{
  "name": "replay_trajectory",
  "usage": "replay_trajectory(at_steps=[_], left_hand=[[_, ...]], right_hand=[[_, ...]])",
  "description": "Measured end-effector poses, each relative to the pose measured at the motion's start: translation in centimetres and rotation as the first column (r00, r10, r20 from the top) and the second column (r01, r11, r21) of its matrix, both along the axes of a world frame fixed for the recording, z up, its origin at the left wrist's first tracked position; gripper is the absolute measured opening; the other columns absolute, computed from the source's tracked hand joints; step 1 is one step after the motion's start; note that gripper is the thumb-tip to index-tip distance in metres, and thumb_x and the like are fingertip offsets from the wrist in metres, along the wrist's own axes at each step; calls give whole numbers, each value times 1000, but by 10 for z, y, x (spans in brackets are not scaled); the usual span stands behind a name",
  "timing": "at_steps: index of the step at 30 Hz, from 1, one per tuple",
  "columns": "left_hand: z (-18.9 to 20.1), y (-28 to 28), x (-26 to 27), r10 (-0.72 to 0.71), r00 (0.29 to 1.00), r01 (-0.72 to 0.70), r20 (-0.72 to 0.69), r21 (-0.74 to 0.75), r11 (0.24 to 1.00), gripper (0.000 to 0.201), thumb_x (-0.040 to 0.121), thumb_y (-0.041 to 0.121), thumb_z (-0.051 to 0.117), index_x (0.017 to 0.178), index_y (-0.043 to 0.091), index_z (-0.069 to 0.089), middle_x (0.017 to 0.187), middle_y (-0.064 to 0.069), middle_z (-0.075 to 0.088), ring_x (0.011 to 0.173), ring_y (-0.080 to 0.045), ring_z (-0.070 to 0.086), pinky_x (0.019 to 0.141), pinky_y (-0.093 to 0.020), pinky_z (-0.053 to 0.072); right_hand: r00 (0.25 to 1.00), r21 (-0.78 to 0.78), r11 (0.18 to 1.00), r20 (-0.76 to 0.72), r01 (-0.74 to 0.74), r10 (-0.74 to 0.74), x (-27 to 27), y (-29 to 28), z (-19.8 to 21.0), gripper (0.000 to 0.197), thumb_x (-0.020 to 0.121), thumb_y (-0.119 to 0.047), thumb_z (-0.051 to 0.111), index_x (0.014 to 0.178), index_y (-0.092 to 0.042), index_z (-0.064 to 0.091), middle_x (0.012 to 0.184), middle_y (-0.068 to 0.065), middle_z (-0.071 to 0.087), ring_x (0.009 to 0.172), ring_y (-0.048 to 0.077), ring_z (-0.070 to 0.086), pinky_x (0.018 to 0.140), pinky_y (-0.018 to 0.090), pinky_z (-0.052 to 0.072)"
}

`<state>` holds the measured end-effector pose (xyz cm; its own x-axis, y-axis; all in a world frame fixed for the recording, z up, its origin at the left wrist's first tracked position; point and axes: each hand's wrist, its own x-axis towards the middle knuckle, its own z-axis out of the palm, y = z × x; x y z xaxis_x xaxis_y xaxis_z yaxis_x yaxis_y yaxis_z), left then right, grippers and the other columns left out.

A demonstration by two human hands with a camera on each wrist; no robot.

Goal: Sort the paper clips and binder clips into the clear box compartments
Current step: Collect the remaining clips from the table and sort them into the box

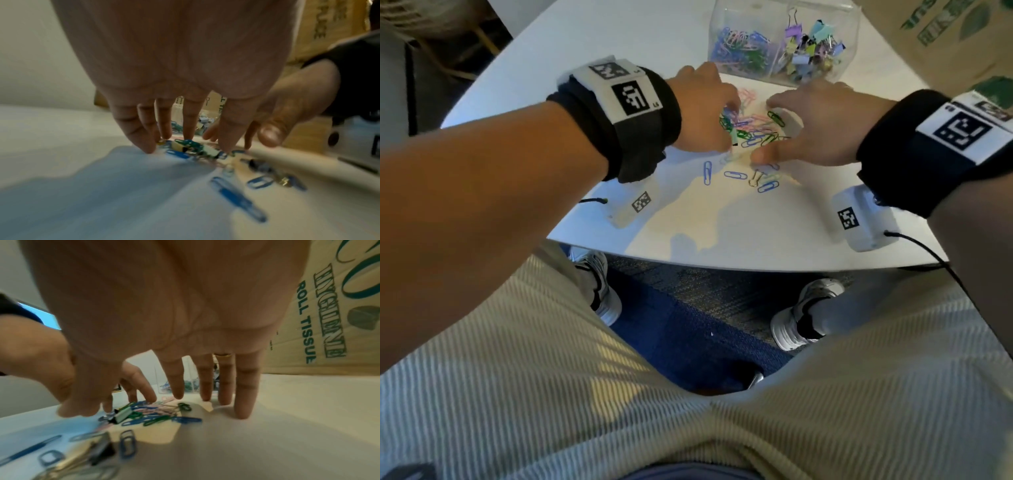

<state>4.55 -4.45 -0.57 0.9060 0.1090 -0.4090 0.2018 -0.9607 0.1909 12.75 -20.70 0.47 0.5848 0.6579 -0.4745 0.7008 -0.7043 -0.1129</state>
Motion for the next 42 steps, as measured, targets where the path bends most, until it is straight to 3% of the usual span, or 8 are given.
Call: replay_trajectory(at_steps=[4,7,11,16,23,35,39,42], left_hand=[[4,-3,-3,15,999,-9,36,-173,985,70,80,43,67,141,28,36,136,-4,41,117,-24,47,95,-33,39],[5,7,-12,-31,999,31,-11,-4,1000,102,64,54,78,146,31,23,142,-7,29,127,-31,35,101,-45,38],[4,4,-13,-24,991,36,-134,83,996,107,58,54,82,145,29,25,138,-11,28,120,-37,40,99,-48,41],[3,-8,1,-1,1000,1,8,-58,998,78,68,30,81,135,25,42,129,-10,42,108,-30,52,89,-35,44],[8,8,-3,85,992,-73,-93,124,990,125,49,62,82,148,31,13,139,-13,24,125,-40,35,101,-50,39],[6,-1,13,61,994,-62,-90,-11,998,96,52,52,85,132,27,38,133,-8,34,112,-30,48,90,-36,42],[12,4,6,185,972,-190,-147,-18,982,117,49,60,82,144,30,21,134,-8,33,80,-24,54,64,-35,48],[9,-5,7,160,978,-160,-135,12,987,130,49,59,83,150,33,6,144,-13,21,109,-33,50,86,-39,49]], right_hand=[[994,75,997,-105,-11,18,-4,-1,4,111,51,-83,58,144,-27,34,136,11,46,120,28,46,95,38,39],[999,8,1000,-29,24,-23,-2,-15,7,112,54,-75,70,146,-27,28,143,11,38,125,31,44,101,41,38],[1000,-66,998,-18,-10,9,-16,-14,5,64,64,-62,76,103,-26,42,113,11,42,96,31,47,80,36,42],[994,91,991,42,-101,97,-28,7,-1,29,83,-37,68,98,-16,55,93,10,52,81,27,43,67,30,30],[983,-4,988,95,157,-156,9,-26,5,98,64,-60,78,144,-22,34,137,15,38,119,36,49,92,38,41],[994,35,994,10,106,-106,14,0,-5,92,61,-61,78,135,-18,45,131,8,45,113,27,49,92,35,42],[992,46,991,26,125,-126,12,-3,-4,107,55,-61,82,142,-22,34,139,11,37,121,31,46,93,36,40],[997,-5,997,40,71,-71,4,10,-6,102,46,-73,78,126,-19,45,129,16,41,116,34,45,86,37,42]])
